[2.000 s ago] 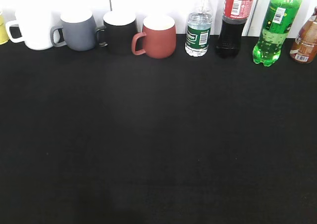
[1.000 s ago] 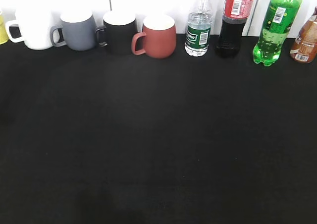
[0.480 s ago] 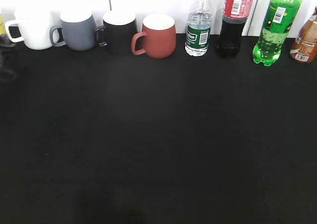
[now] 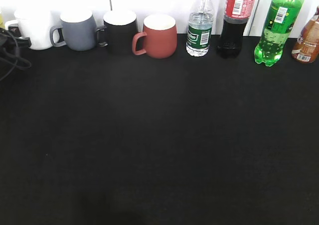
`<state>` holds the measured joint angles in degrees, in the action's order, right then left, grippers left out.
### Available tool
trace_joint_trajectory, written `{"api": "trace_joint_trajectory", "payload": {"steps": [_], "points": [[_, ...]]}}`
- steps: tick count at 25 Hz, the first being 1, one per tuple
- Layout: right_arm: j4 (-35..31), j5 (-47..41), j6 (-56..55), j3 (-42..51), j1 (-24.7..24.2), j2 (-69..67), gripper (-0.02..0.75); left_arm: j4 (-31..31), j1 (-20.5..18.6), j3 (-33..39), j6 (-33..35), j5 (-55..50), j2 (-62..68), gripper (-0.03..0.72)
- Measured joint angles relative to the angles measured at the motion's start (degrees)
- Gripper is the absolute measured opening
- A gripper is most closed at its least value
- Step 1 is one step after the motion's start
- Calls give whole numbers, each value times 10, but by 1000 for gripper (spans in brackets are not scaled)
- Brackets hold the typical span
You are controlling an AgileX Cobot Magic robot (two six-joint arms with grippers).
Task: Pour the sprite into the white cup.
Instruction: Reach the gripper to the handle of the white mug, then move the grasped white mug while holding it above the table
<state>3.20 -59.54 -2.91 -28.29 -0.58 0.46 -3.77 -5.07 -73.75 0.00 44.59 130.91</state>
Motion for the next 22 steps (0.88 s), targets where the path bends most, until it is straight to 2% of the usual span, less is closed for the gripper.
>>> {"api": "trace_joint_trajectory", "payload": {"steps": [4,6,9,11,18,22], "points": [[0,0,0,0,0,0,566,0,0,-55,0,-6,32,311],[0,0,0,0,0,0,566,0,0,-73,0,-7,43,283],[0,0,0,0,0,0,566,3,0,-84,-3,-3,53,183],[0,0,0,0,0,0,566,4,1,-85,-8,-1,53,72],[0,0,0,0,0,0,566,3,1,-75,-8,31,54,71],[0,0,0,0,0,0,566,-11,1,-19,-5,77,34,71]]}}
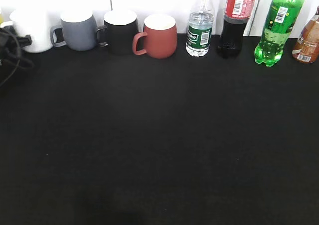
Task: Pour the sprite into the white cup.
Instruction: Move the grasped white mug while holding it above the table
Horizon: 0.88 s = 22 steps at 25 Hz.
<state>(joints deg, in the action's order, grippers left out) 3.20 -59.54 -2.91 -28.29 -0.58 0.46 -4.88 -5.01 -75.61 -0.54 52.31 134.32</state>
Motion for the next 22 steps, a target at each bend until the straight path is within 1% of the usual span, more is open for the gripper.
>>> {"api": "trace_joint_trajectory", "payload": {"steps": [5,7,9,10,12,14,15,18,20,22], "points": [[0,0,0,0,0,0,566,-4,0,113,5,22,-92,58],[0,0,-1,0,0,0,566,-4,0,179,5,33,-164,58],[0,0,-1,0,0,0,566,-2,1,265,5,36,-253,58],[-3,0,-1,0,0,0,566,9,3,313,5,36,-302,58],[-22,0,0,0,0,0,566,75,11,394,5,28,-412,58],[-25,9,0,-6,0,-4,547,91,38,436,5,-2,-505,57],[-25,65,0,-12,0,-21,536,92,55,443,5,-22,-535,57],[-21,312,0,17,0,-124,531,99,136,448,5,-64,-553,57],[-19,459,0,48,0,-231,531,101,191,448,5,-67,-553,57],[-18,574,0,52,0,-359,530,103,237,448,5,-67,-553,57]]}}
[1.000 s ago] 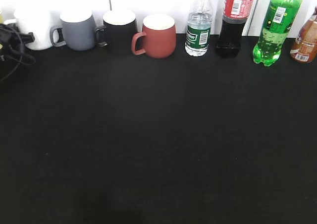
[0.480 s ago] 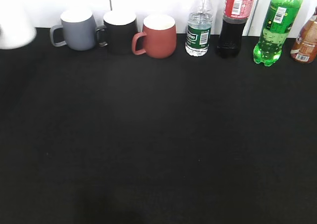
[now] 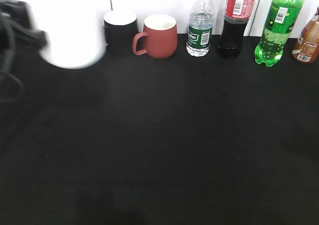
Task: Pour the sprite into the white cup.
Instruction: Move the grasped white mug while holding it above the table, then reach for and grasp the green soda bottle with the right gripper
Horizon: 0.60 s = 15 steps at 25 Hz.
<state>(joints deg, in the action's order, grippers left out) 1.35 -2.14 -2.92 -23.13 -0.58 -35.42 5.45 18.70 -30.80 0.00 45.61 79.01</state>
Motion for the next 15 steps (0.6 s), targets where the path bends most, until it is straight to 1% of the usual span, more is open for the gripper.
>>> {"api": "trace_joint_trajectory", "payload": {"steps": [1,2,3,6,7,8,10,12,13,15], "points": [[4,53,0,1,0,-62,530,1,16,0,0,0,0,57],[4,119,0,1,0,-128,529,2,23,0,0,0,0,57],[4,185,0,2,0,-194,529,3,23,0,0,0,0,57],[-2,440,0,2,0,-373,526,1,23,0,0,0,0,57],[-17,495,0,1,0,-428,526,1,23,0,0,0,0,57],[-25,519,1,-4,0,-471,526,1,23,0,0,0,0,57],[-18,554,0,-21,0,-538,535,1,23,0,0,0,0,57],[-6,565,0,-55,0,-593,630,1,23,0,0,0,0,57],[2,565,0,-74,0,-620,651,1,23,0,0,0,0,57],[19,565,-3,-114,2,-670,660,1,23,0,0,0,0,57]]}}
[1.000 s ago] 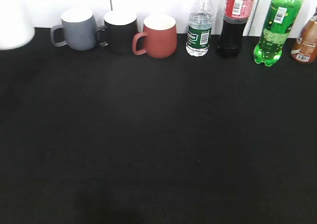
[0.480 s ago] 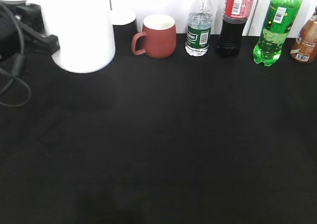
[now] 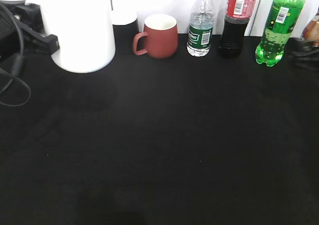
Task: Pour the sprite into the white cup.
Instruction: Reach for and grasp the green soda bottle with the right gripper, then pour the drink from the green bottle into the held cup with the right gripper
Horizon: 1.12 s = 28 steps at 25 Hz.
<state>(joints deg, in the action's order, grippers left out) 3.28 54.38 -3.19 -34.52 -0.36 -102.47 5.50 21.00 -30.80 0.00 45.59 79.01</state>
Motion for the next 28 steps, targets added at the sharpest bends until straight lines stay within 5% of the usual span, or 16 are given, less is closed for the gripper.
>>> {"api": "trace_joint_trajectory", "payload": {"steps": [5,8,17,21,28], "points": [[-27,-28,-4,-105,46,-98,660,0,0,0,0,0,0,57],[-74,-38,-4,-159,50,-145,660,0,0,0,0,0,0,57],[-71,-48,-4,-291,50,-244,601,0,0,0,0,0,0,57],[-56,-37,-3,-293,50,-249,414,0,0,0,0,0,0,57],[-44,24,2,-158,50,-120,397,2,0,0,0,0,0,57]]}}
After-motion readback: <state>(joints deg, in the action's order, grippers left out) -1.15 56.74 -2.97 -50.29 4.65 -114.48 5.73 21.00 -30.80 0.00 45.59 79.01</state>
